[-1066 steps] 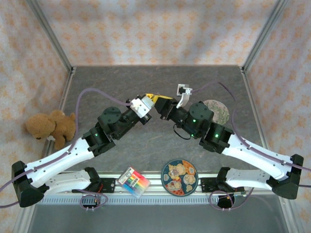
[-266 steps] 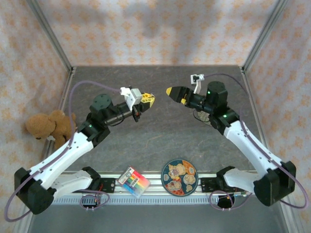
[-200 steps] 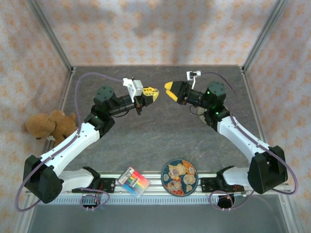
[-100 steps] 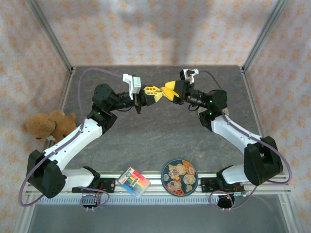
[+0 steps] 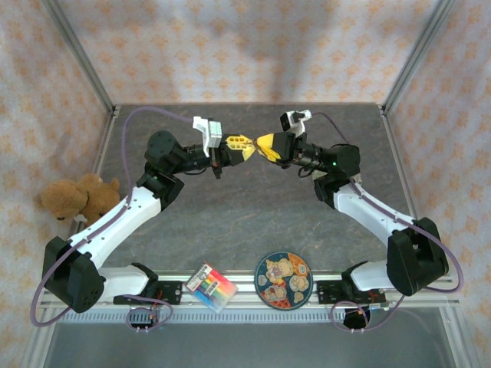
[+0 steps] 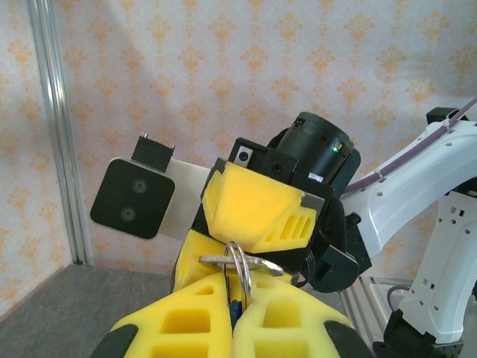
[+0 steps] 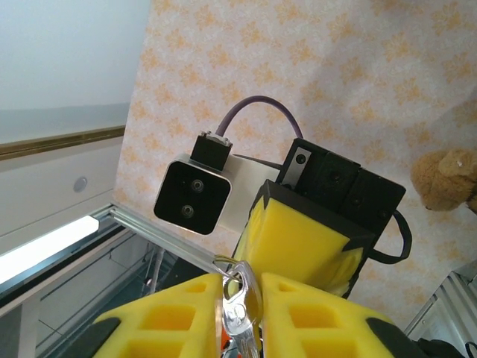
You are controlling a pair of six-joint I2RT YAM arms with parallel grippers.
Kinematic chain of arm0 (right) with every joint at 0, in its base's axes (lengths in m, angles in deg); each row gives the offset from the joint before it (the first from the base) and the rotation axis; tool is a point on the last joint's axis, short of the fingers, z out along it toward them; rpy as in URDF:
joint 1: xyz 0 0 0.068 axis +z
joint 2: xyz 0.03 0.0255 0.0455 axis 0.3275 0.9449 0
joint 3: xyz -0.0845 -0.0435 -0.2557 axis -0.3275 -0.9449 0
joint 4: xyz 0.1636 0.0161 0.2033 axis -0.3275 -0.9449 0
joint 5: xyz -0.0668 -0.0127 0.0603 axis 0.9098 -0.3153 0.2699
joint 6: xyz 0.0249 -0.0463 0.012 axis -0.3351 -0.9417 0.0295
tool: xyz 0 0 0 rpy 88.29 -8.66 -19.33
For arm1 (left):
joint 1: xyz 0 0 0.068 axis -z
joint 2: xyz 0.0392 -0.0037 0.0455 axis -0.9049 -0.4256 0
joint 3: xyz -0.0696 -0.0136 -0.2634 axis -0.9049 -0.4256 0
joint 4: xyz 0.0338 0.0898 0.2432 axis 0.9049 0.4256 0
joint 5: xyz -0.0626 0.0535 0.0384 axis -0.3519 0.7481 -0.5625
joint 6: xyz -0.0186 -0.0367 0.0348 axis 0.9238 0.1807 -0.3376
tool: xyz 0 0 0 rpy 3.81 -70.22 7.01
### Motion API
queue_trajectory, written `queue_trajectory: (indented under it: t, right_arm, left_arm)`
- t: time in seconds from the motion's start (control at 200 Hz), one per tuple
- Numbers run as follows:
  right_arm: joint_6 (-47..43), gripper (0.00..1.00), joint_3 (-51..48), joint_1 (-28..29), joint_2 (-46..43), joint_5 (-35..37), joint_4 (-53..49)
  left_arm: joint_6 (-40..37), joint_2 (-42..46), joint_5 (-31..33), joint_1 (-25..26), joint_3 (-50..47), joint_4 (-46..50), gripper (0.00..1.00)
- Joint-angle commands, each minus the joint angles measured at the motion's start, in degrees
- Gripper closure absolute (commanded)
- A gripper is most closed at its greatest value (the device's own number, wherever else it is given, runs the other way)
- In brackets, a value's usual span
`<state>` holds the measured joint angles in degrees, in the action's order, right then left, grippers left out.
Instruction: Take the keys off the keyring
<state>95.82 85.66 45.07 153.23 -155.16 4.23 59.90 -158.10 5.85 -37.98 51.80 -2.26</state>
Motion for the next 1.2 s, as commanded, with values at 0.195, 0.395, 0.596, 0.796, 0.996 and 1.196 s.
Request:
queue_trajectory:
  t: [0.195,0.395,0.596,0.796,0.996,1.196]
  right_arm:
    - [-0.9,0.82,-0.2,0.3,-2.9,0.1,-0.4]
    - [-18.3,0.75,1.7,2.7,-8.6,0.5,-25.3]
    - [-30.0,0.83,5.6,3.1,-13.0,4.1,-44.6]
    - [-37.8,0.74,8.2,4.7,-14.2,7.1,-55.8]
    - [-40.1,0.74,9.6,5.1,-14.3,9.5,-59.4]
    - [-39.3,0.84,9.7,5.1,-14.2,11.1,-58.8]
  left_arm:
    - [-6.9,2.4,-0.2,-0.4,1.2,6.0,1.0]
    - [-9.9,3.4,2.6,-0.3,0.8,8.2,1.0]
    - [-12.4,4.0,4.4,0.0,0.5,10.0,1.0]
    - [-15.7,4.5,7.1,0.8,0.5,12.6,1.0]
    - [-18.7,4.7,8.6,2.0,1.3,15.9,1.0]
    - [-20.4,4.6,9.2,3.0,1.5,17.7,1.0]
